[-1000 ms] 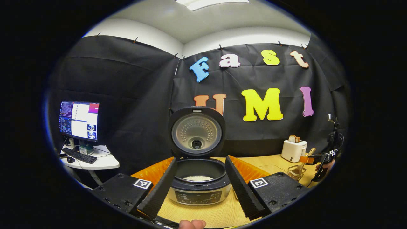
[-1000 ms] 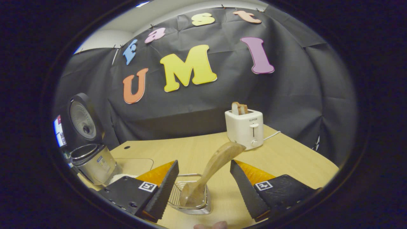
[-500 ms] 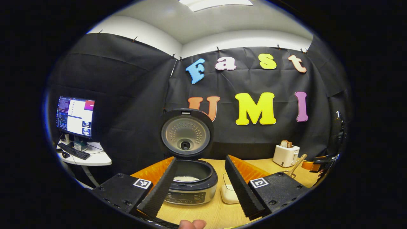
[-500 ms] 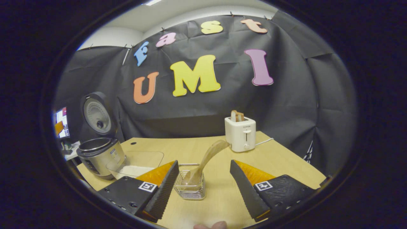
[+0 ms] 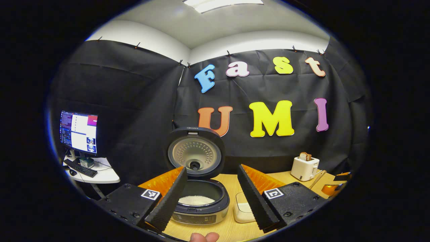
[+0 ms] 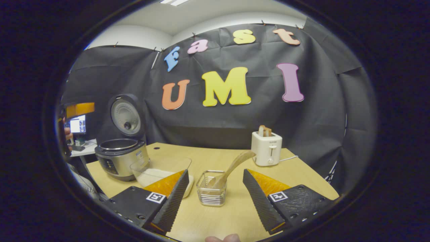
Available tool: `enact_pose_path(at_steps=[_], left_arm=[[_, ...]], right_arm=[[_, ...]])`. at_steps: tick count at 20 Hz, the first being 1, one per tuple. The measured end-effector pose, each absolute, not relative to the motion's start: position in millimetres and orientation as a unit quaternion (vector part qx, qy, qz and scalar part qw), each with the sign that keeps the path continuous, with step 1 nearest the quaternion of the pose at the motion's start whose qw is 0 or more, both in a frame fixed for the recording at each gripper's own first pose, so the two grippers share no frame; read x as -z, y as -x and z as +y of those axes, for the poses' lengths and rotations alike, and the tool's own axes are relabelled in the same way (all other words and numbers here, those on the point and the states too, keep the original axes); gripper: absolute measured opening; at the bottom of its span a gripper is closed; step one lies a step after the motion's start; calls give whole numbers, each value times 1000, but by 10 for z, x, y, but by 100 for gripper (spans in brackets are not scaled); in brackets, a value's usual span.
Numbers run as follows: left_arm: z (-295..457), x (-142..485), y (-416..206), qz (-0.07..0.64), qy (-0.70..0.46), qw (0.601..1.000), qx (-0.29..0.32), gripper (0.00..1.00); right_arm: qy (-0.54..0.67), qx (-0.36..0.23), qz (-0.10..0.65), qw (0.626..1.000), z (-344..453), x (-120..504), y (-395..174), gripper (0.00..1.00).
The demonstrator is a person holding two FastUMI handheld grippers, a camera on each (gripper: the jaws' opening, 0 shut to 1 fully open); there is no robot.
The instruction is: Close the left gripper, press the button to open the rice cooker; take a wooden spoon from the chopstick holder with the right hand, scoop a spoonful of rice and pour it into the rice cooker, then put the wooden spoon back into the chopstick holder.
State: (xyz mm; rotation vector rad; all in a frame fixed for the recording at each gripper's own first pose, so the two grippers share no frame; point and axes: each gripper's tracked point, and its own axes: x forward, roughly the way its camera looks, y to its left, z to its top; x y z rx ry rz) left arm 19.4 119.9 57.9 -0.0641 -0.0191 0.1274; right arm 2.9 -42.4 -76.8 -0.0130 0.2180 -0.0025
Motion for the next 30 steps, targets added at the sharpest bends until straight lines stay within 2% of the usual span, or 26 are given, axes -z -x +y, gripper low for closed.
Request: enact_pose_path(at_steps=[1, 2, 5, 9, 10, 11, 12, 13, 14, 17, 18, 19, 20, 21, 22, 23, 25, 26, 30], left_arm=[[1240, -666, -288, -7, 28, 998, -58, 96], [1297, -739, -370, -1, 25, 998, -56, 96], [1476, -1041, -681, 13, 20, 998, -54, 96], [1676, -1339, -1156, 35, 17, 997, -62, 96], [1708, -1387, -1292, 44, 11, 997, -61, 96], [1784, -1432, -1414, 51, 0, 996, -67, 96], [1879, -1436, -1519, 60, -6, 995, -78, 95], [1924, -1415, -1632, 68, 0, 995, -79, 96], [1936, -1378, -1760, 81, 10, 994, -74, 96], [2056, -1244, -2062, 125, 19, 989, -81, 96], [2095, -1165, -2113, 147, 18, 985, -85, 96], [2138, -1107, -2144, 159, 18, 983, -89, 96], [2166, -1084, -2206, 163, 19, 982, -90, 96], [2188, -1048, -2245, 168, 21, 981, -93, 96], [2224, -996, -2259, 177, 22, 979, -96, 96], [2225, -1006, -2255, 175, 25, 980, -96, 96], [2169, -987, -2251, 182, 26, 979, -93, 96], [2166, -1001, -2239, 181, 21, 979, -91, 97], [2087, -926, -2008, 184, 22, 979, -81, 96]], right_arm=[[7, -1, 109, 994, -455, 759, -12, 96], [7, -1, 107, 994, -487, 732, 6, 96], [4, 5, 88, 996, -581, 653, 55, 96], [-7, -23, 91, 996, -440, 751, 176, 95], [-7, -24, 89, 996, -434, 759, 177, 92], [-11, -26, 91, 995, -428, 771, 190, 96], [-20, -33, 89, 995, -396, 770, 211, 96], [-26, -40, 86, 995, -357, 767, 234, 92], [-30, -42, 86, 995, -347, 787, 238, 96], [-35, -50, 96, 994, -300, 877, 203, 96], [-38, -49, 100, 993, -329, 912, 187, 96], [-45, -47, 104, 992, -361, 931, 171, 92], [-53, -45, 107, 992, -385, 947, 163, 96], [-57, -44, 109, 991, -400, 959, 148, 95], [-59, -42, 111, 991, -415, 985, 134, 92], [-62, -41, 114, 991, -426, 996, 120, 95], [-68, -40, 117, 990, -433, 1021, 117, 95], [-71, -37, 114, 990, -455, 997, 97, 92], [-75, -43, 112, 990, -384, 1000, 126, 91]])
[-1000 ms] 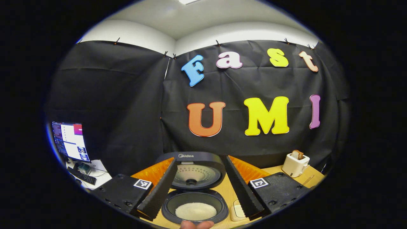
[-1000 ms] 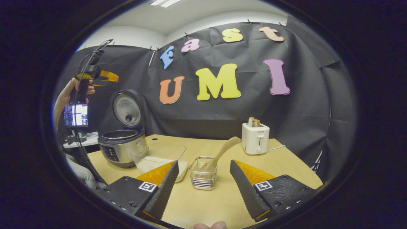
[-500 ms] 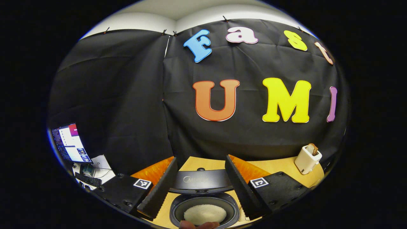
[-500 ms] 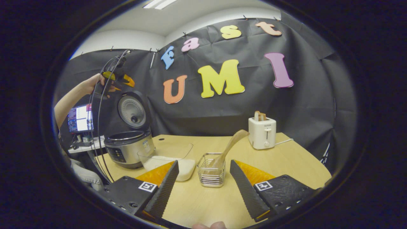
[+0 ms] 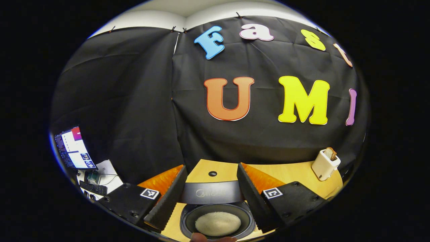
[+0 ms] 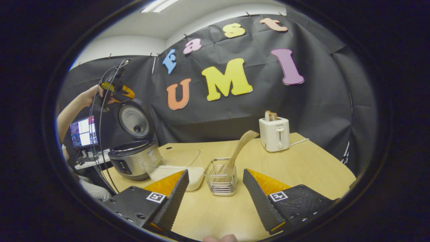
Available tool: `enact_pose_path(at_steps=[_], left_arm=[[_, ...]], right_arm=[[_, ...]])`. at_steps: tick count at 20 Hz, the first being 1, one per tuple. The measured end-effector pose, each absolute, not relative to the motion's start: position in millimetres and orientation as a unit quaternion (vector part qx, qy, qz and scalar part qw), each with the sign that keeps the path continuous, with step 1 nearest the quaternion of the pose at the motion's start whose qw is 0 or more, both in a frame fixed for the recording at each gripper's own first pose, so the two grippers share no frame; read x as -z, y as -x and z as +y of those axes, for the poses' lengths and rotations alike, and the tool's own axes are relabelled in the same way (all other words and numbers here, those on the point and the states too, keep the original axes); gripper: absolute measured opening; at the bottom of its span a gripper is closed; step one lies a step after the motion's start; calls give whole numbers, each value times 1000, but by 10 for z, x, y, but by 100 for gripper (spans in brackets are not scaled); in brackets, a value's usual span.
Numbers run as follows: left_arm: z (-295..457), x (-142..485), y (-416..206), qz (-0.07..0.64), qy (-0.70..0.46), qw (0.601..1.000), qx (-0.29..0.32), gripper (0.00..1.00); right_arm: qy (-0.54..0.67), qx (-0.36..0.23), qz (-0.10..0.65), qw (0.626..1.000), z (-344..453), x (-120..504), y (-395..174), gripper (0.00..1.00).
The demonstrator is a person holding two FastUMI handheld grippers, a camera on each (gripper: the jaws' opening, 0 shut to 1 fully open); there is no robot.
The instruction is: Close the left gripper, press the button to open the rice cooker; take a wooden spoon from the chopstick holder with the right hand, scoop a spoonful of rice and pour it into the rice cooker, then put the wooden spoon back into the chopstick holder.
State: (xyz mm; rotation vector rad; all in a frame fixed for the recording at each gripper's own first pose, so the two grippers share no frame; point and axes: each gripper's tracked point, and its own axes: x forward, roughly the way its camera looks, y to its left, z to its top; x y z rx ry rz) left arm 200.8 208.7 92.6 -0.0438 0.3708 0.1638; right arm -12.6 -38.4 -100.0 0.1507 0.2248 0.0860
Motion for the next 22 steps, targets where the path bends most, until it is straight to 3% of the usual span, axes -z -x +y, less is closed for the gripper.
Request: enact_pose_path(at_steps=[2, 3, 4, 9, 11, 12, 14, 15, 16, 22], left_arm=[[2017, -874, -1839, 182, 17, 981, -72, 100], [1986, -829, -1732, 181, 15, 981, -70, 95], [1963, -753, -1615, 183, 13, 981, -67, 95], [1803, -382, -1108, 189, 20, 980, -59, 94], [1778, -233, -978, 188, 27, 980, -60, 94], [1751, -182, -928, 188, 27, 980, -61, 94], [1730, -77, -841, 179, 27, 981, -64, 94], [1720, -14, -802, 174, 28, 982, -65, 94], [1698, 59, -761, 174, 26, 982, -64, 94], [1622, 491, -553, 184, 30, 980, -65, 94]], right_arm=[[-74, -47, 110, 990, -343, 977, 142, 92], [-72, -49, 110, 990, -323, 975, 161, 96], [-71, -51, 109, 990, -297, 971, 180, 91], [-58, -58, 107, 991, -189, 941, 255, 91], [-54, -59, 104, 991, -154, 928, 283, 95], [-52, -60, 105, 991, -130, 940, 299, 91], [-46, -63, 107, 991, -93, 943, 322, 91], [-42, -63, 107, 991, -86, 942, 337, 95], [-39, -63, 106, 992, -85, 938, 348, 91], [-28, -63, 109, 992, -104, 953, 361, 92]])
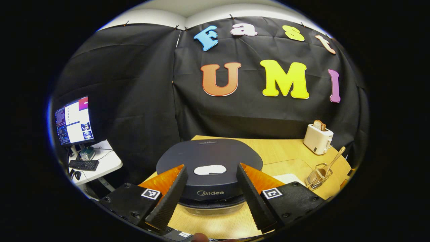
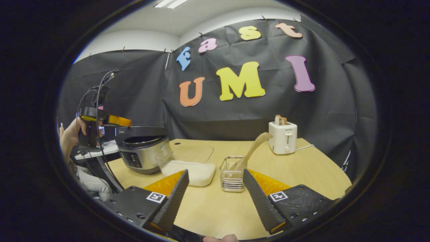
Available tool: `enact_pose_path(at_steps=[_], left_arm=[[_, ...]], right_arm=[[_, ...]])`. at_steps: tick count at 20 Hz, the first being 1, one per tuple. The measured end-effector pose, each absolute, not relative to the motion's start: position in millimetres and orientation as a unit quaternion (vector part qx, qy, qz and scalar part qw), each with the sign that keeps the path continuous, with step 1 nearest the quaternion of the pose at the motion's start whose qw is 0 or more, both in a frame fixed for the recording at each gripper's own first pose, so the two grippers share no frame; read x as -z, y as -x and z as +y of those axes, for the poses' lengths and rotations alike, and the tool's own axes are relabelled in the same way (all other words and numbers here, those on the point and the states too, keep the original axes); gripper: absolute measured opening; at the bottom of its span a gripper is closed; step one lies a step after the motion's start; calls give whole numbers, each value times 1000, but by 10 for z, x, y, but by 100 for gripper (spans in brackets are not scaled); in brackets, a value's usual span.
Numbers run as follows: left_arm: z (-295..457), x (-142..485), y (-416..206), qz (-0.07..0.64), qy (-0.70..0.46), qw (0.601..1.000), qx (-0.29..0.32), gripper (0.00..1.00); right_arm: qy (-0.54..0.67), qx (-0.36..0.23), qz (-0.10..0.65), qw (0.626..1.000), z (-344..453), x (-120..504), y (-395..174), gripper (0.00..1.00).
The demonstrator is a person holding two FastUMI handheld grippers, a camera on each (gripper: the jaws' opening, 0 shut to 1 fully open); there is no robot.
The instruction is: Close the left gripper, press the button to open the rice cooker; take a wooden spoon from the chopstick holder with the right hand, scoop a spoonful of rice and pour it into the rice cooker, then put the wooden spoon back into the chopstick holder.
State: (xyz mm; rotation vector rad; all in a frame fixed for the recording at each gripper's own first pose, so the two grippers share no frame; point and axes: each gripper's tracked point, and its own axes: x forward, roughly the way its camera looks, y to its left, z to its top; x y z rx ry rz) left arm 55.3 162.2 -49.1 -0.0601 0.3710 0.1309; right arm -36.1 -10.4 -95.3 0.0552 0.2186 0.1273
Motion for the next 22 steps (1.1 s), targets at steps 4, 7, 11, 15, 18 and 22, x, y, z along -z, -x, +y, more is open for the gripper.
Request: enact_pose_path(at_steps=[4, 7, 11, 15, 18, 22], left_arm=[[1606, 720, -492, 201, 32, 977, -71, 94], [1585, 729, -489, 187, 26, 979, -71, 94], [1593, 763, -471, 179, 28, 981, -73, 95], [1582, 857, -420, 175, 34, 981, -72, 94], [1591, 819, -440, 164, 30, 983, -74, 92], [1597, 802, -455, 172, 37, 981, -86, 92]], right_arm=[[-31, -47, 95, 994, -170, 915, 348, 92], [-42, -46, 94, 994, -182, 930, 325, 92], [-47, -42, 90, 994, -189, 941, 260, 91], [-65, -48, 103, 991, -99, 1077, 178, 96], [-64, -55, 118, 989, -13, 1154, 143, 92], [-56, -45, 105, 992, -35, 1053, 119, 91]])
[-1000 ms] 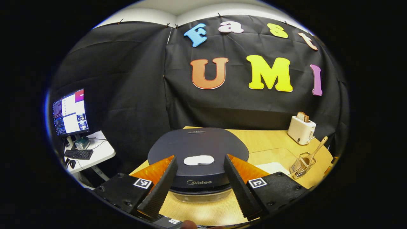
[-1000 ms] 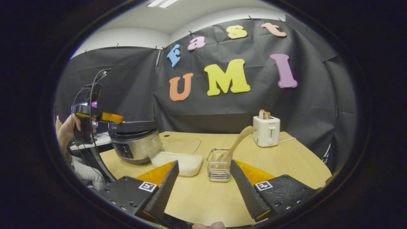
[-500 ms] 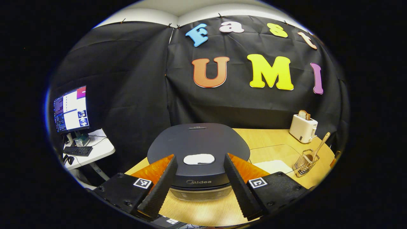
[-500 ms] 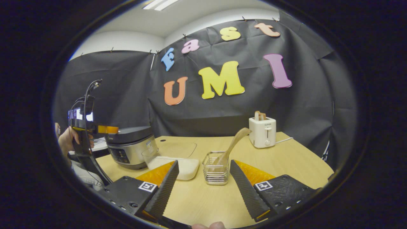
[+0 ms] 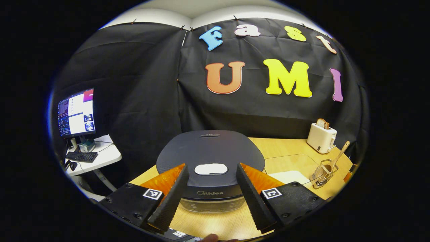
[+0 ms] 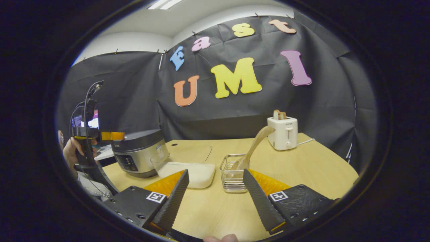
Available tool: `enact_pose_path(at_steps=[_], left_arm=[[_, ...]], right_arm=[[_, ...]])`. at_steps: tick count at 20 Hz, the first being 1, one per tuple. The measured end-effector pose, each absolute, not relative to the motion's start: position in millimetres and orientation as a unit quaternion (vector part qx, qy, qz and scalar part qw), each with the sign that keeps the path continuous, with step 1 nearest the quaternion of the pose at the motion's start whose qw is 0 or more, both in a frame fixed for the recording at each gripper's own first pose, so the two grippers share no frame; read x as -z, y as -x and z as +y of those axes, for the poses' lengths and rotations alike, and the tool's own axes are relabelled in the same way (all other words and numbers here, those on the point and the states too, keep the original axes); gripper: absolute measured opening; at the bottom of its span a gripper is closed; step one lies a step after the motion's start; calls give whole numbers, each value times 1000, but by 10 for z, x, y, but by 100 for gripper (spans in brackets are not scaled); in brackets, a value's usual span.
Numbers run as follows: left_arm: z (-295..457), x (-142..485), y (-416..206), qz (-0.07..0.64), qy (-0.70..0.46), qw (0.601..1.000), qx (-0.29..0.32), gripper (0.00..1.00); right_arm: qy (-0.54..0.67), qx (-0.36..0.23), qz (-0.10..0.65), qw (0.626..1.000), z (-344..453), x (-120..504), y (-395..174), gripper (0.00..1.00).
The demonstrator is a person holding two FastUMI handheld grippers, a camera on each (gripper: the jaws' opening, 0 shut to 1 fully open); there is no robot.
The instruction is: Close the left gripper, press the button to open the rice cooker; take a wooden spoon from the chopstick holder with the right hand, scoop a spoonful of rice and pour it into the rice cooker, then put the wooden spoon back into the chopstick holder.
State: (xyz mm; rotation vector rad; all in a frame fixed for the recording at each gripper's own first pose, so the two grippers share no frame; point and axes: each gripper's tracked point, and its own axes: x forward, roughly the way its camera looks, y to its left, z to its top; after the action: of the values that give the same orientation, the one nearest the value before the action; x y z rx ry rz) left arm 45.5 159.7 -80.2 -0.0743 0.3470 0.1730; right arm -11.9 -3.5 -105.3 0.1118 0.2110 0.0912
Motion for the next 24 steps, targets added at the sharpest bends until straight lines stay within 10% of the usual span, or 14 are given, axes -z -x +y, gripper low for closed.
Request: enact_pose_path(at_steps=[24], left_arm=[[312, -167, 593, -4, 54, 998, -34, 100]], right_arm=[[-13, -18, -69, 997, 301, -187, 564, 95]])
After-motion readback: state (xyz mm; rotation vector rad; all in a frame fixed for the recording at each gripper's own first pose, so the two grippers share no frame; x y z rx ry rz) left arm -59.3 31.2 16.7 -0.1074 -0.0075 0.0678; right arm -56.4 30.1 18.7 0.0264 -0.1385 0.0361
